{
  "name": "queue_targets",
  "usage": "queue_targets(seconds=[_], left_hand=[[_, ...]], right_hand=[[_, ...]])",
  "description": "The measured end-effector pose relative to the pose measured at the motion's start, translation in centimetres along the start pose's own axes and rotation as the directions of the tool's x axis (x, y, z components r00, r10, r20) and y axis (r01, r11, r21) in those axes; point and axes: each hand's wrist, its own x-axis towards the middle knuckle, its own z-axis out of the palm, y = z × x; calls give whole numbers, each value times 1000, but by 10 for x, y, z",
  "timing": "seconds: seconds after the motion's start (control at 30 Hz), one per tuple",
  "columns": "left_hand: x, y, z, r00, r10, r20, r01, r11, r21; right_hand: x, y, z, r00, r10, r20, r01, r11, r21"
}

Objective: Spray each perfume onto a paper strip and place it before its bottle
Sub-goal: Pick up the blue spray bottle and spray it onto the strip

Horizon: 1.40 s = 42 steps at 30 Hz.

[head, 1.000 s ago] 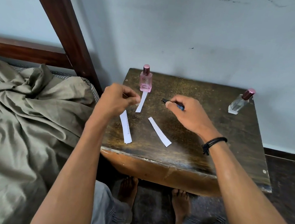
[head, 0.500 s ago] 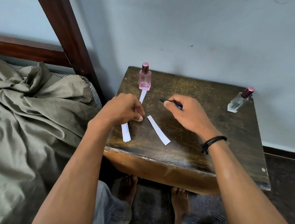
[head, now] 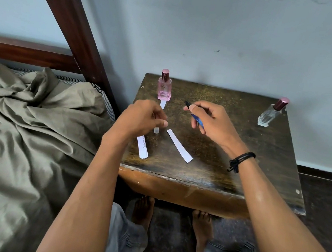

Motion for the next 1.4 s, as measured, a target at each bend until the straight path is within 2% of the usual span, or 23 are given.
queue_targets(seconds=[0.17,0.4,0.77,1.0,1.23,1.4], left_hand=[[6,11,20,989,138,49,-143,982,121],[4,17,28,977,187,97,-209,929,306],[1,21,27,981,178,74,-193,931,310],[1,25,28,987,145,73,-159,954,255],[0,23,29,981,176,79,-191,945,267],[-1,23,28,980,181,88,-197,952,233]], right_hand=[[-6,-7,1,998,61,-9,-60,995,86],[-11,-7,-1,998,56,16,-58,985,163],[-17,0,-8,999,50,7,-51,989,139],[-15,0,-10,998,56,-6,-55,991,122],[-15,-2,-8,999,52,-5,-51,994,100],[-18,-5,-8,998,63,1,-62,987,145]])
